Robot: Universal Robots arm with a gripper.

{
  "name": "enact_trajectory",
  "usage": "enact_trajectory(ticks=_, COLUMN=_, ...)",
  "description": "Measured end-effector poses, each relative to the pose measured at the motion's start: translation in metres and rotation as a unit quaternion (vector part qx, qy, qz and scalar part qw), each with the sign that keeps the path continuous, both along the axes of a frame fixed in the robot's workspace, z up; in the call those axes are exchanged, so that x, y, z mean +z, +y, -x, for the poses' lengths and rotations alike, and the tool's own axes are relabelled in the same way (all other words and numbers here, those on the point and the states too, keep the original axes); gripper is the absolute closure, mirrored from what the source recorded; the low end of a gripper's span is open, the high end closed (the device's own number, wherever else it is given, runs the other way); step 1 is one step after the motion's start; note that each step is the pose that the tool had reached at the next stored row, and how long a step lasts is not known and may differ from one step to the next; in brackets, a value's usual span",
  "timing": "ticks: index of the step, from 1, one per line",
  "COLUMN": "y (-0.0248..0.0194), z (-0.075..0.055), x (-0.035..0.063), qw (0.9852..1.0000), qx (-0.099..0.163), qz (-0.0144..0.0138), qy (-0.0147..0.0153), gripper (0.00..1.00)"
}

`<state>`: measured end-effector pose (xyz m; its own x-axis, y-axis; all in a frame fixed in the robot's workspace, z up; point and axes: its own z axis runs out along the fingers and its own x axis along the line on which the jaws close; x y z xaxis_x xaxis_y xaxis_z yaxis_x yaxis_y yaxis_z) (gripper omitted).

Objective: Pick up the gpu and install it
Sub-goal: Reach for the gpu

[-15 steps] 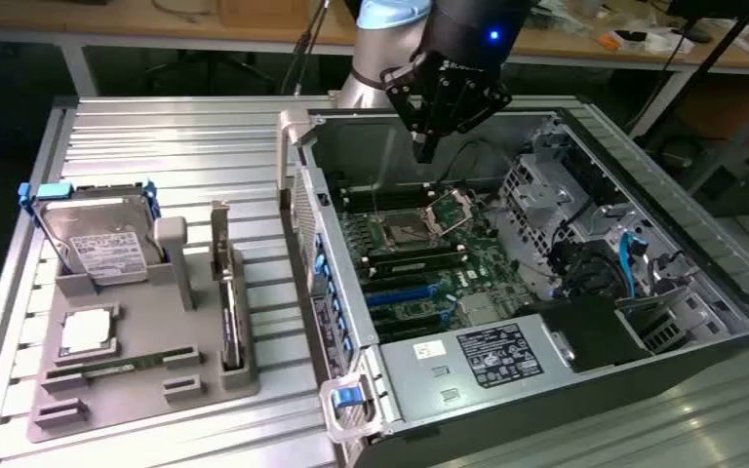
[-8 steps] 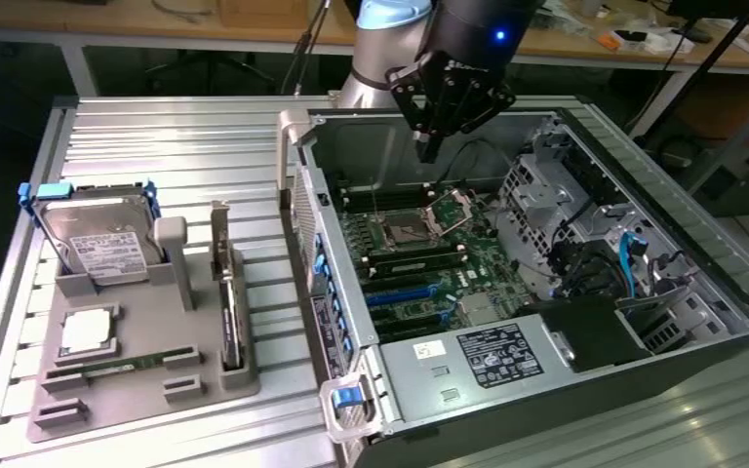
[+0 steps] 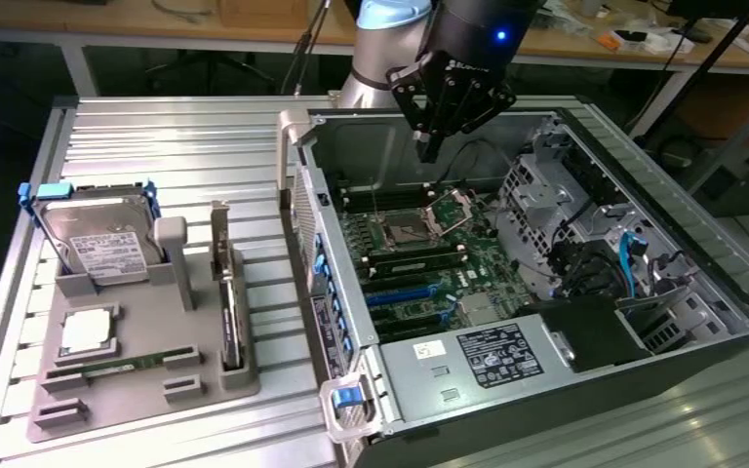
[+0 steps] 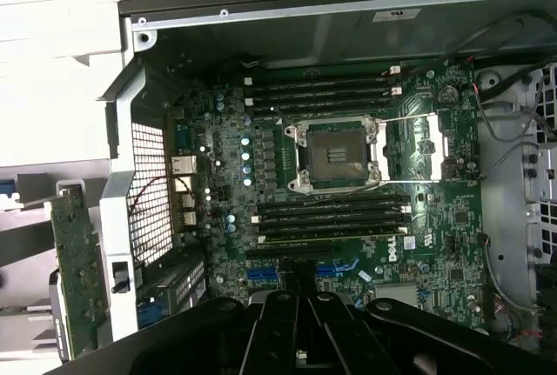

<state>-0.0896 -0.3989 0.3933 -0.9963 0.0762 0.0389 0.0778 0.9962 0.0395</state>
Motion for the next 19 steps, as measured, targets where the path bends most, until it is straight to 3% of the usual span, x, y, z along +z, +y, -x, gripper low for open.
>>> enact_trajectory(ticks=19, y=0.0, z=0.011, x=0.0, qw=1.0, qx=0.0, qz=0.0, qy=0.0, gripper=0.89)
